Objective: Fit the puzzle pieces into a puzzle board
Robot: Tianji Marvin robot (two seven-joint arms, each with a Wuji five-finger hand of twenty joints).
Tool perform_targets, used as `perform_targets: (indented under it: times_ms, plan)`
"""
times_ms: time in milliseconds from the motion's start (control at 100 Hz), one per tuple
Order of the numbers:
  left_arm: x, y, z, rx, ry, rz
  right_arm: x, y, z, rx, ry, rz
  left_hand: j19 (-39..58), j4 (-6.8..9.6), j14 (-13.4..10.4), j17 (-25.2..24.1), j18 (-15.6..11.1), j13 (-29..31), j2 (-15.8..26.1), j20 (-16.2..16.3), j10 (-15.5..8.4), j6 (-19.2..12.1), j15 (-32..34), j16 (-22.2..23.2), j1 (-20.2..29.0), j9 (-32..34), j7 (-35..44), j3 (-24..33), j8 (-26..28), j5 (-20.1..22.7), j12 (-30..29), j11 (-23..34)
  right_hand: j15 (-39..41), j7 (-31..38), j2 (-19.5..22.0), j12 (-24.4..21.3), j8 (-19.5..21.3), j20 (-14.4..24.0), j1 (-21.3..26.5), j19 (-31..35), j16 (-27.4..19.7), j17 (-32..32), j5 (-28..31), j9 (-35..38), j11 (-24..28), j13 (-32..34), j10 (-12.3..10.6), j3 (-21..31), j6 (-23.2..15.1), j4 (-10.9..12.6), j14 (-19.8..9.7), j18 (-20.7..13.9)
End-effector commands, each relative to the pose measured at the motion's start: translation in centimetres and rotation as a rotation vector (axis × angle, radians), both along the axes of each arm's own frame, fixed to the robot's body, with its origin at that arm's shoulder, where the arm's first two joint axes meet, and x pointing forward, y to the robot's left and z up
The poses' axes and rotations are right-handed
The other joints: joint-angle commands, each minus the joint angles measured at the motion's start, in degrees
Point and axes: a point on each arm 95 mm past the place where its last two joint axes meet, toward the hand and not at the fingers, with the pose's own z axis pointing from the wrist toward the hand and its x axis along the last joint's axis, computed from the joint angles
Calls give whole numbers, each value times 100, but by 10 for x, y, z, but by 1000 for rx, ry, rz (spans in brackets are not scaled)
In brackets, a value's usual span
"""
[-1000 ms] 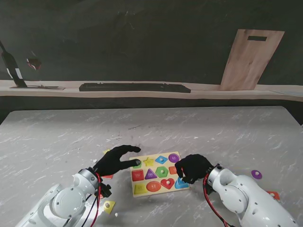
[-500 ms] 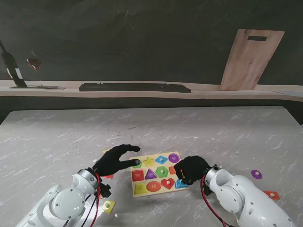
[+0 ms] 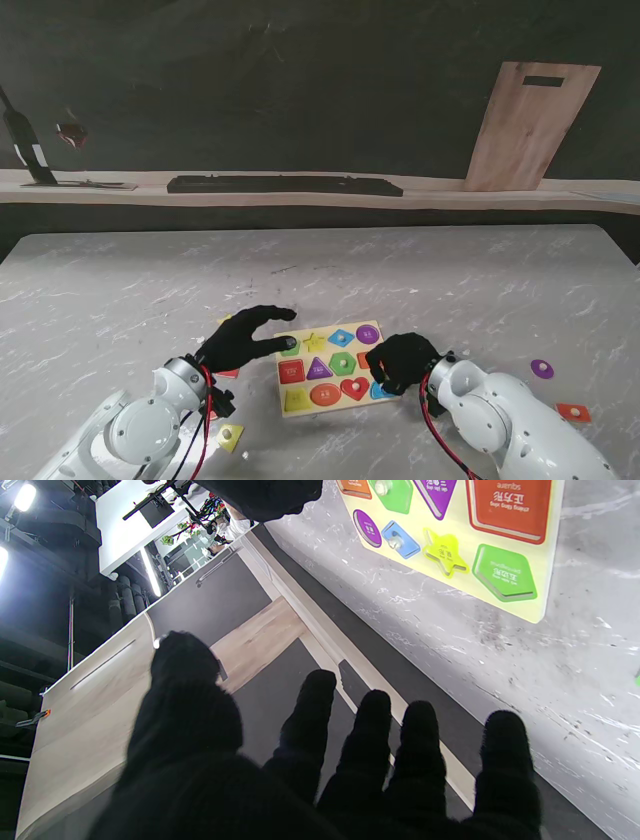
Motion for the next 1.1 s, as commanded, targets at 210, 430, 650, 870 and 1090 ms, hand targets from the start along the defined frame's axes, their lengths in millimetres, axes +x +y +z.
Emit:
perform_targets:
  times_ms: [210,430,650,870,1090]
  plan:
    - [-1,-1,2,-6,-1,-1,-7,2,-10,-62,-13,34,49,152,-81,-61,-605,-95,99,54,-61,-170,-15,-28,58,-31,-76,-123,-31,-16,-53,-86,203,139,68,77,157,121,138,234,41,-57,88,-88,260,-92,283,131,-85,189,17,221]
    - [-1,-1,2,-6,-1,-1,-11,2,-14,-127,-90,69,49,149,-78,-64,-602,-90,105,52,-62,-165,-14,-29,61,-29,-77,-125,-30,-6,-55,-88,415,463,396,570,406,128,-803,379,83,-28,220,-69,514,-42,165,-644,-575,208,15,296]
    - [-1,-1,2,-7,-1,0,-11,0,-15,-142,-122,66,52,147,-80,-63,-602,-89,112,51,-61,-166,-14,-31,61,-22,-72,-127,-28,10,-56,-88,518,362,977,728,1151,107,-1329,405,116,-113,373,-127,703,-112,71,-1195,-667,369,3,290]
    - [-1,-1,1,-7,5,0,-12,-2,-15,-152,-169,61,55,145,-76,-62,-604,-91,108,49,-58,-166,-15,-32,62,-18,-70,-130,-25,23,-56,-89,508,227,1234,767,1518,94,-1513,396,109,-192,257,-289,754,-236,0,-1530,-597,533,-67,265]
    - [0,-1,1,-7,7,1,-13,-4,-14,-156,-211,43,51,145,-81,-66,-600,-88,120,45,-60,-169,-15,-33,63,-19,-70,-128,-23,30,-57,-92,484,-211,1968,844,2637,106,-2105,382,96,-388,24,-621,776,-494,12,-2169,-297,1048,-79,230]
